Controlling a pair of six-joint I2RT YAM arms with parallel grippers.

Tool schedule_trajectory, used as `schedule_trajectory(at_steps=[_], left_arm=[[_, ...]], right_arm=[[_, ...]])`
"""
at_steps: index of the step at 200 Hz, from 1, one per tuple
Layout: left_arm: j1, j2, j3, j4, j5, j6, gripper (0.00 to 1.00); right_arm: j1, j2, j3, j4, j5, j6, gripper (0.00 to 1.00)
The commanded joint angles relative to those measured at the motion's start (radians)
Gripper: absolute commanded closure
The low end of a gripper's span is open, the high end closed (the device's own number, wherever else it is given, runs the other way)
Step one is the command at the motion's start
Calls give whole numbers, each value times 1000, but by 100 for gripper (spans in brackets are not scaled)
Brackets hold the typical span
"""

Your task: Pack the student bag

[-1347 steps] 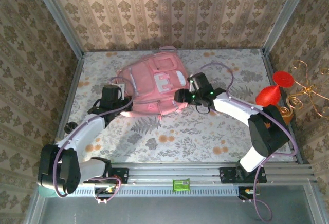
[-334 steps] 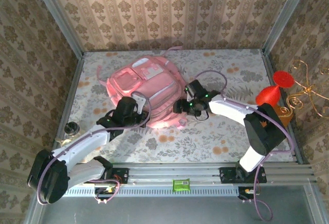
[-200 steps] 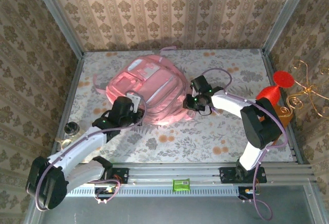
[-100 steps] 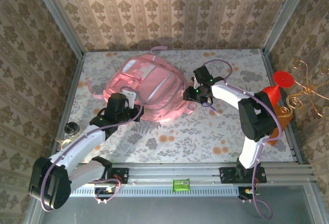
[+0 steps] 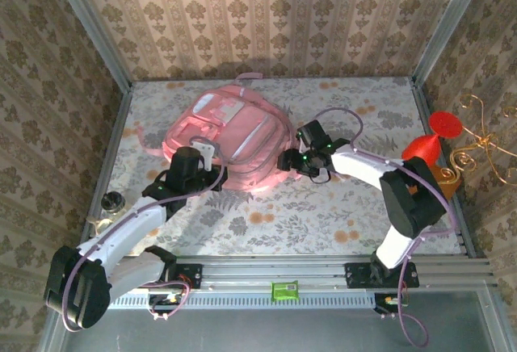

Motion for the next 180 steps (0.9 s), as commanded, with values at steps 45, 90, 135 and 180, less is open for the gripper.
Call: schedule_trajectory(at_steps=[45,90,135,180], left_arm=[[22,-62,-19,-75,-134,49,100],[100,-26,-23,-53,-186,65,100],[141,26,-15,-30,-222,69,100],[145,19,-9,-30,-166,61,59]], right_arm=[[-60,71,28,-41,52,-55,81],[-90,57,50,-100,67,-107,88],[-107,60,50,-100,47,-127,93],[-77,35,1,12,-92,-92,90]])
